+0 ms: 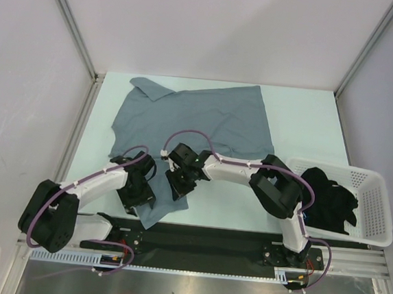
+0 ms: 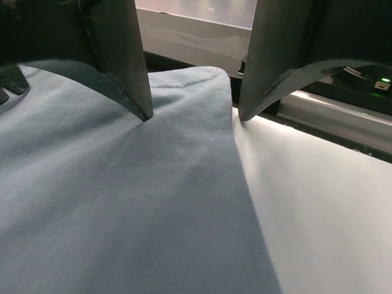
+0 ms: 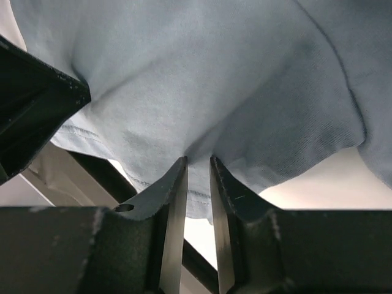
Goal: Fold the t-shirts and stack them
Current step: Flatten the tshirt out
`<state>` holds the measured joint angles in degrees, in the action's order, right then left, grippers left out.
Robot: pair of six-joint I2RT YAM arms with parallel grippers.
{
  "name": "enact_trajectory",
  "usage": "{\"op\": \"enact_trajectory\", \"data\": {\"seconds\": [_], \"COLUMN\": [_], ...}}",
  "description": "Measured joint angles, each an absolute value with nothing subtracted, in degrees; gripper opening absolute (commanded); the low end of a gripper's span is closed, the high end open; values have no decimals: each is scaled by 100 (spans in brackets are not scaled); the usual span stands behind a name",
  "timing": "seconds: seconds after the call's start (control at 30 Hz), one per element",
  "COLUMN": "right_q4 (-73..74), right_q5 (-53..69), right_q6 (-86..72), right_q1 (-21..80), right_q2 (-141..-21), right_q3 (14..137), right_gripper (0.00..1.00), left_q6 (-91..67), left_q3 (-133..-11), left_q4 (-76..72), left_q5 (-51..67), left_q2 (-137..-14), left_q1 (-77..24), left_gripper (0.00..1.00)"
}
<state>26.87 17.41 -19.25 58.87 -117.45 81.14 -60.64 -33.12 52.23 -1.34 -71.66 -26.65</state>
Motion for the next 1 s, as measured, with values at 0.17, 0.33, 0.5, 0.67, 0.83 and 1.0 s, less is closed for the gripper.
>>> {"op": "enact_trajectory", "data": {"seconds": [0.17, 0.33, 0.5, 0.67, 0.83, 1.0], "right_q4": [2515, 2270, 2427, 2899, 3295, 3341], "right_q5": [1608, 1590, 1599, 1658, 1662, 1584], "right_q6": [-1925, -1920, -1852, -1839, -1841, -2005], "right_q1": [6020, 6423, 6783, 6626, 6366, 6018], "right_q2": [-11640, -11251, -10949, -10886, -10897, -11131], "right_q3": [7950, 7376, 7026, 7124, 7931, 8868], "right_gripper": [29, 31, 32, 43, 54, 56], "left_q6": [-6399, -6615, -6711, -6449, -6132, -5909], "left_q3": [-3175, -3070, -3662, -5319, -6023, -6020], "left_q4": [5247, 5942, 7037, 7400, 7478, 7529], "left_q5": [5, 84, -215, -954, -1490, -1579], "left_q2": [-7078, -6525, -5221, -4519, -4442, -4779], "left_q1": [-2602, -2598, -2412, -2187, -2180, -2128], "left_gripper": [64, 64, 64, 65, 67, 67]}}
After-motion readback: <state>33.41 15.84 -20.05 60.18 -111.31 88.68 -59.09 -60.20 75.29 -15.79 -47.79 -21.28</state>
